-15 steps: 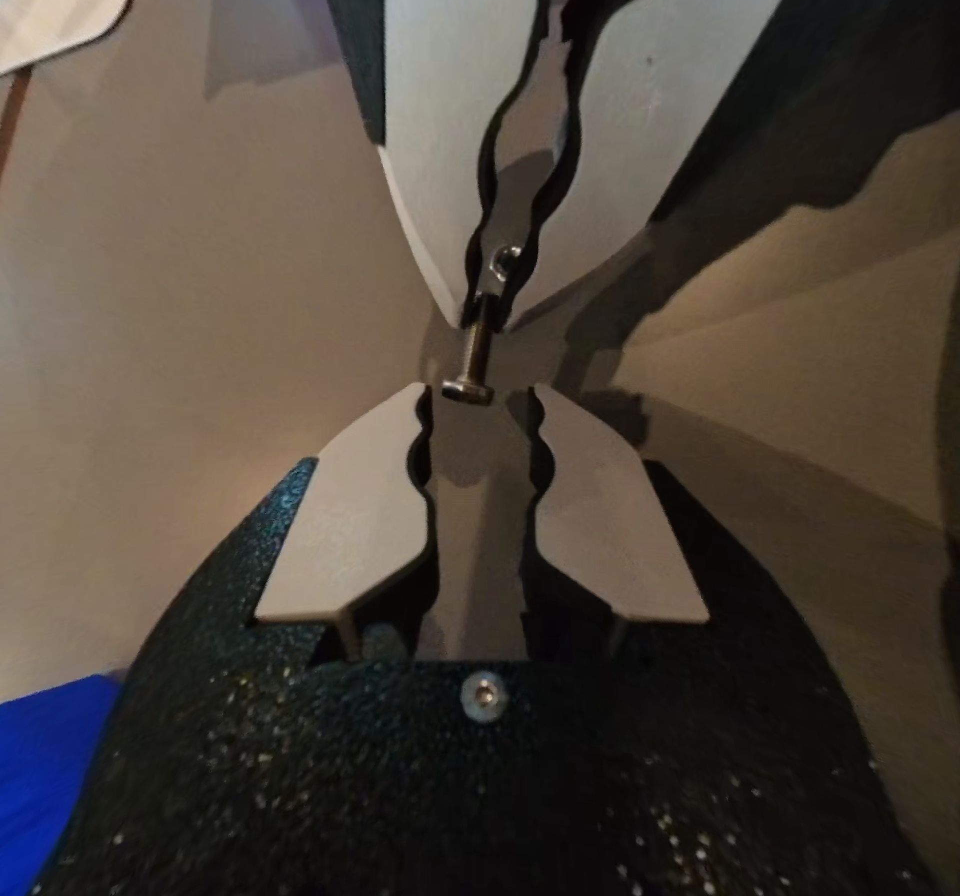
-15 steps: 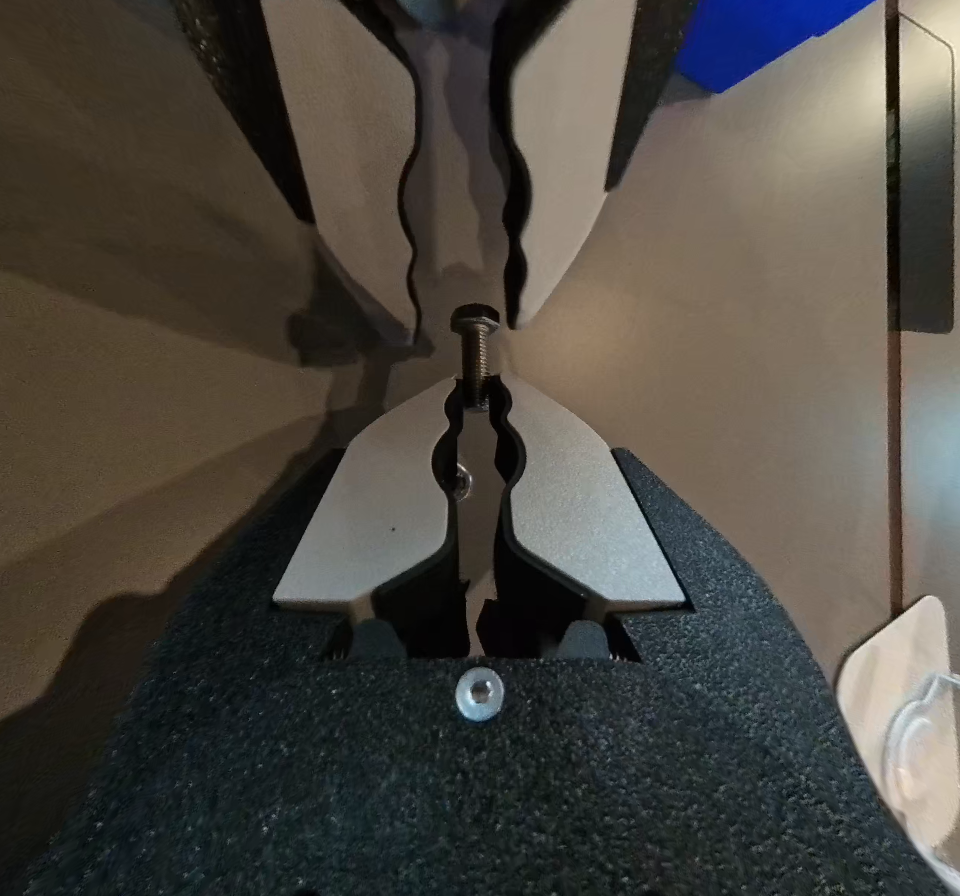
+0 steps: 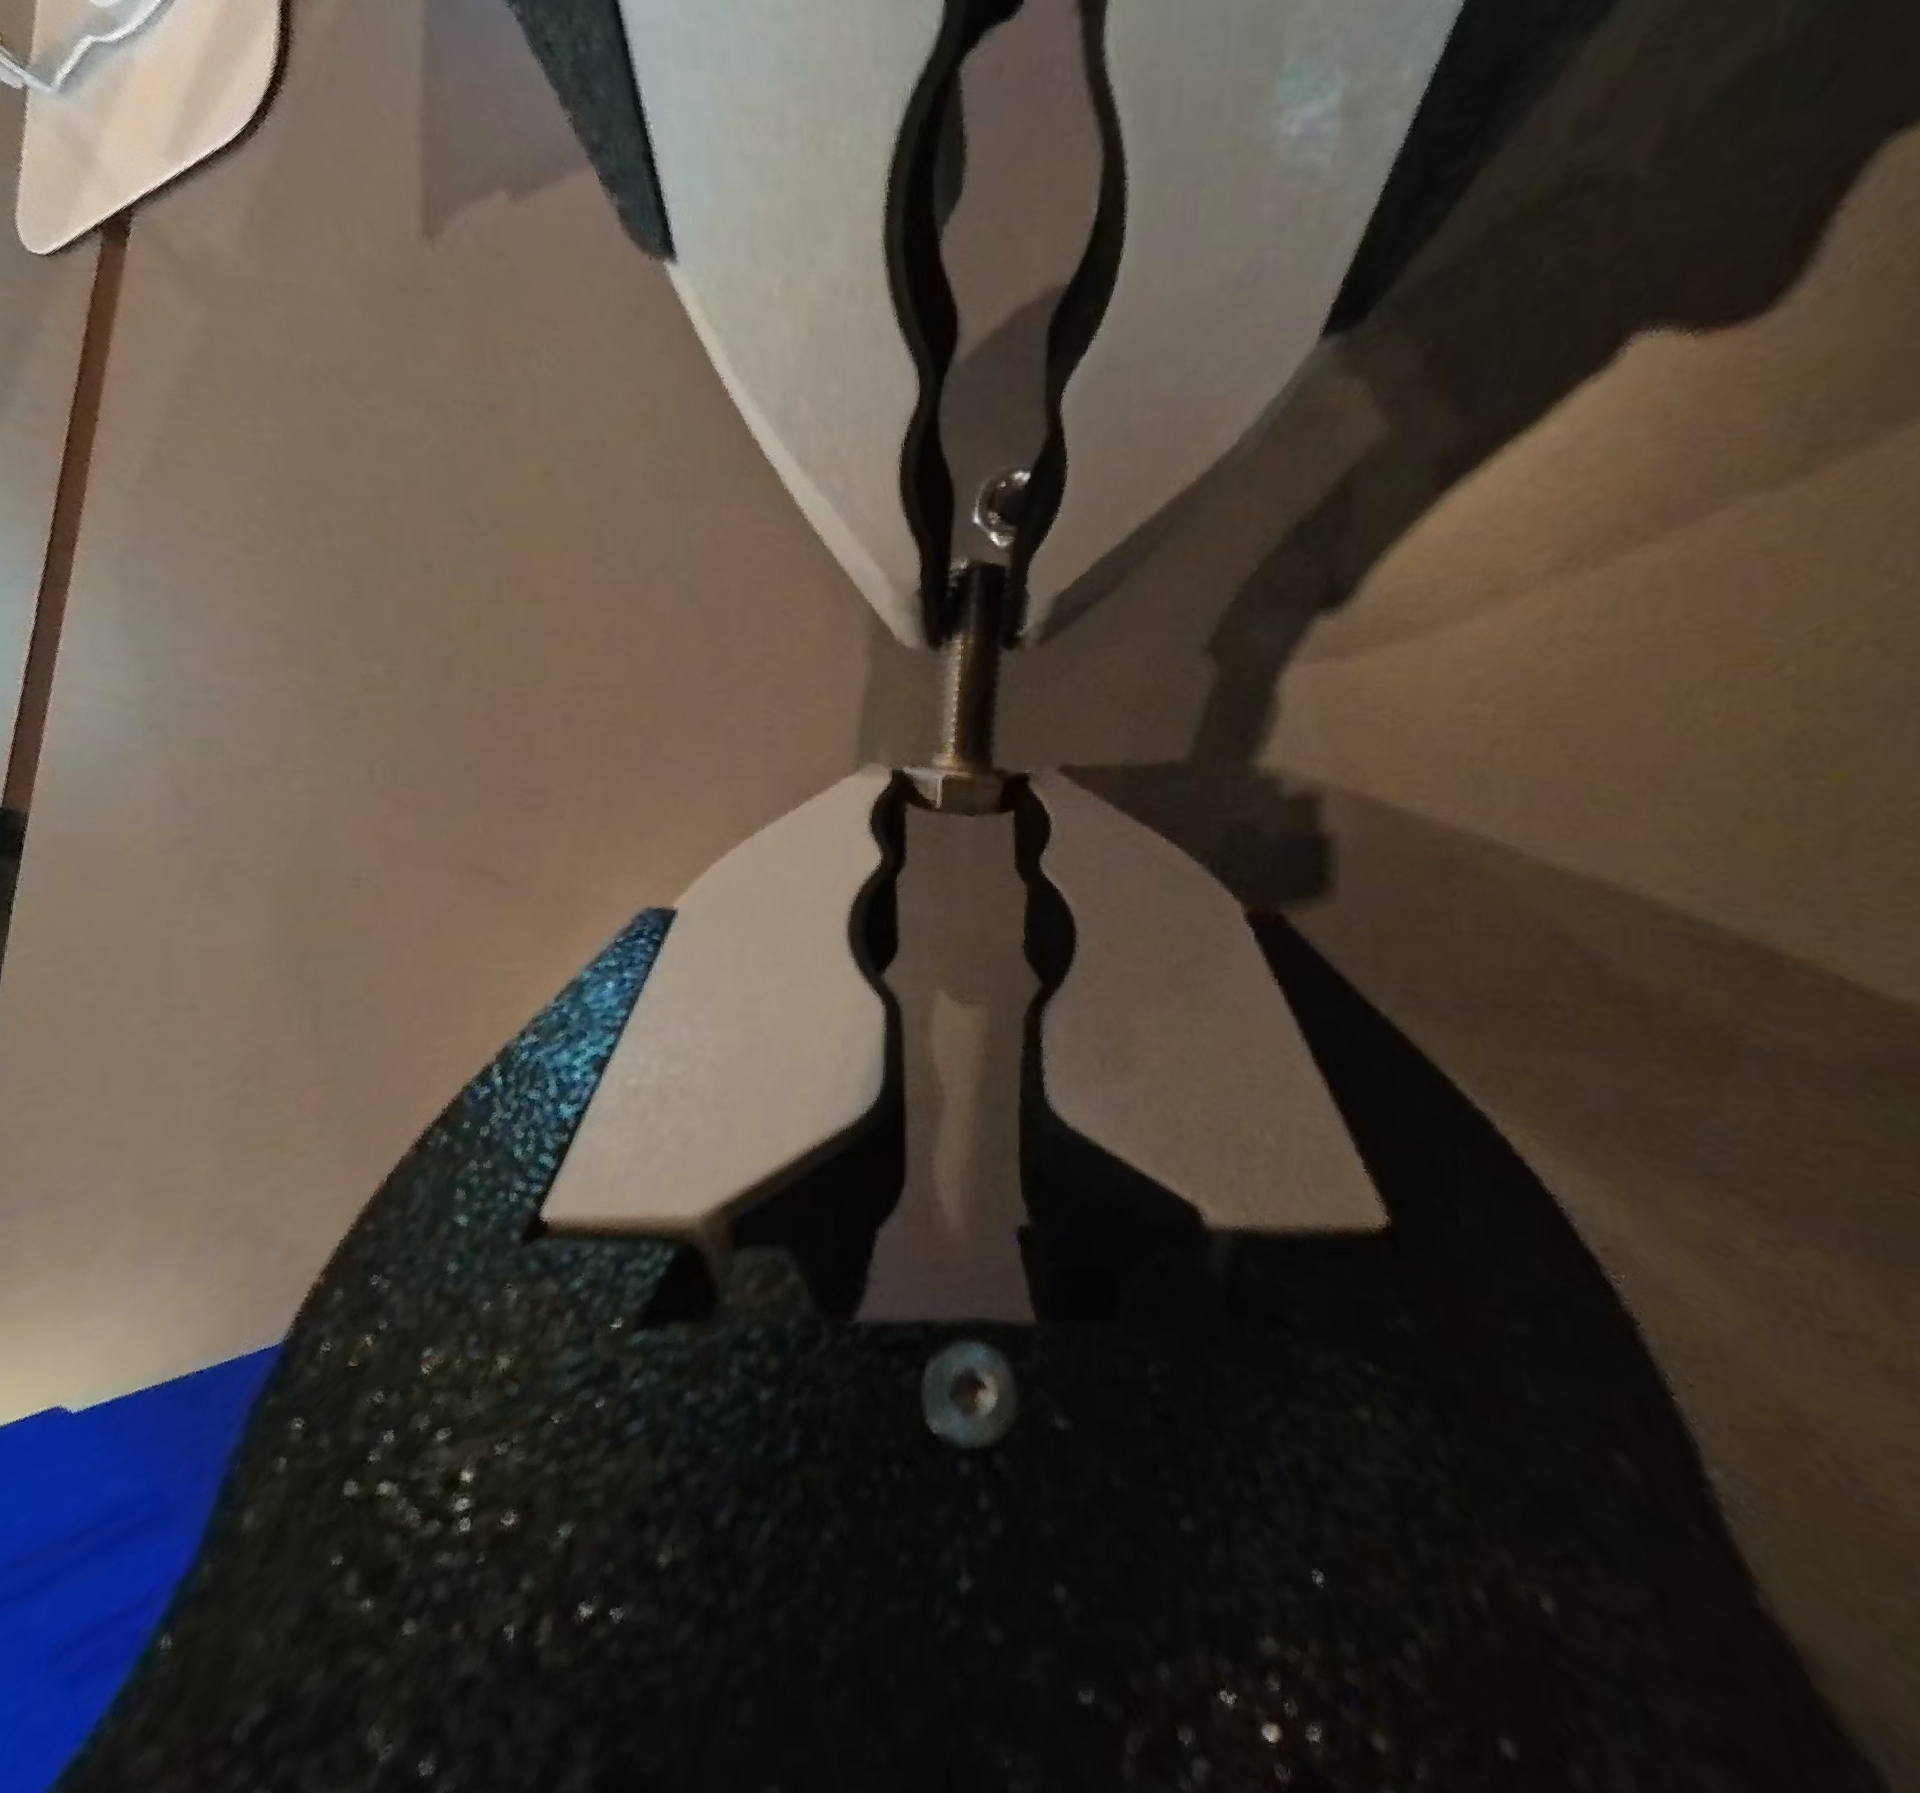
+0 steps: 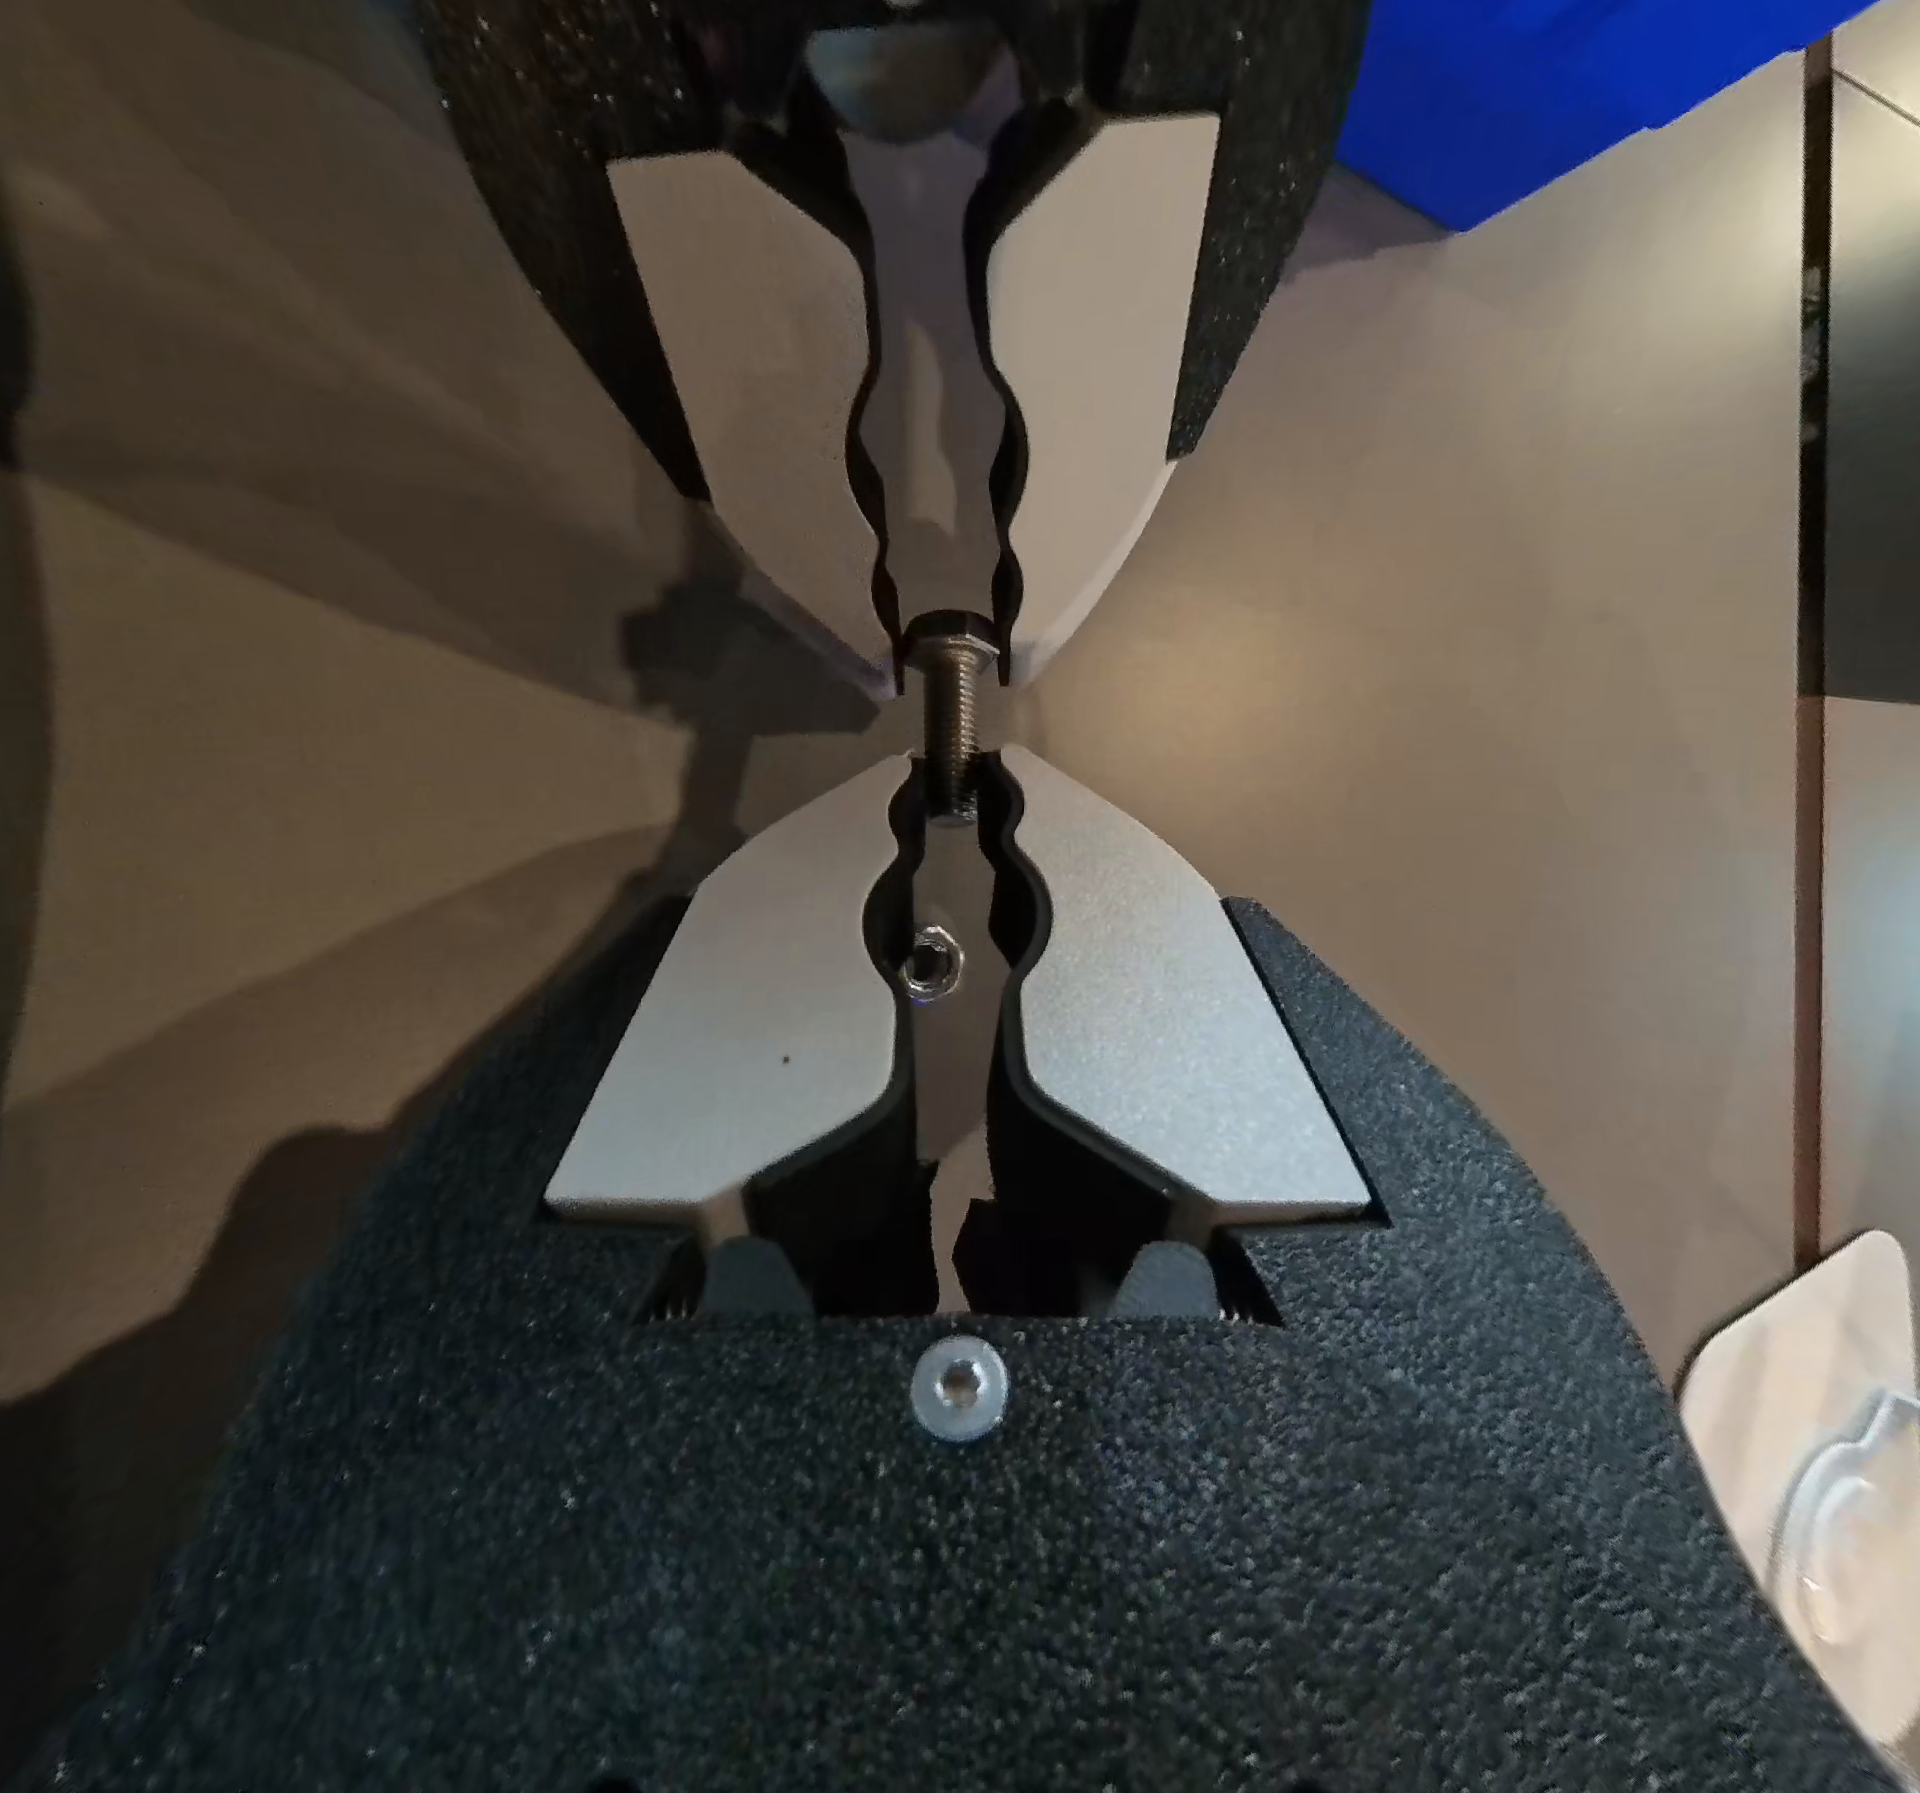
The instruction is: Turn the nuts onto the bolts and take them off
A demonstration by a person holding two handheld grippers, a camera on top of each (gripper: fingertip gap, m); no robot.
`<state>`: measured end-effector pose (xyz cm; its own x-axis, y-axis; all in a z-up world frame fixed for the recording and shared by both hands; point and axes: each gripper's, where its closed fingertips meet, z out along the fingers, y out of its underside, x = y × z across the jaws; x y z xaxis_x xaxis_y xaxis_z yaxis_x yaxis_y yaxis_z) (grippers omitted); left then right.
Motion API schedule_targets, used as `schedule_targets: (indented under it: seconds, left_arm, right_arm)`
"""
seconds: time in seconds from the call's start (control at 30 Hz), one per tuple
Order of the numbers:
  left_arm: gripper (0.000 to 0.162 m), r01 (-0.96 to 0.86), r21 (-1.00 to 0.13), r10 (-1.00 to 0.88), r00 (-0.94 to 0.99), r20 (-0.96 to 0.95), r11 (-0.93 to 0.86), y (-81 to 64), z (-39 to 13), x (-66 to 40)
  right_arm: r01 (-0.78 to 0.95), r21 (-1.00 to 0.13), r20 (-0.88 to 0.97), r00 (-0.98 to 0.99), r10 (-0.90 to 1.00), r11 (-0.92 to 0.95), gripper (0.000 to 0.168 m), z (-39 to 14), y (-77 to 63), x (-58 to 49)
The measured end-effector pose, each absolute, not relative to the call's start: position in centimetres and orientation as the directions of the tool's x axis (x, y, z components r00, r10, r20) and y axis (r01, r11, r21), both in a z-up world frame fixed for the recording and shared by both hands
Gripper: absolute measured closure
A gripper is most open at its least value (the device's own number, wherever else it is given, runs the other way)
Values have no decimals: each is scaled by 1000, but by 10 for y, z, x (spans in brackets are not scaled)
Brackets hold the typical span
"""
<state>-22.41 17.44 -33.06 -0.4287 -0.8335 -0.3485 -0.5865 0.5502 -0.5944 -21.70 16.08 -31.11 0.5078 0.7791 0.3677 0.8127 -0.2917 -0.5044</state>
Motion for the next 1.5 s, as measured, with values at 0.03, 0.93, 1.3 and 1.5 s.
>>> schedule_targets:
  seconds: [0.03,0.93,1.3,1.5]
  left_arm:
    - [143,-585,-596,-834,-422,-355,549,175,-330,-223]
    - [144,-52,-997,-911,-405,77,-62,163,-257,-209]
    - [143,-30,-993,-897,-428,113,-111,161,-252,-211]
    - [144,-6,-976,-864,-464,197,-219,158,-240,-213]
  right_arm:
    - [814,-503,373,508,777,-291,158,-311,162,-217]
    - [475,-756,0,688,726,-450,142,-342,142,-182]
    - [495,-727,-16,681,732,-476,150,-353,141,-185]
    - [373,-865,32,709,705,-336,151,-304,150,-181]
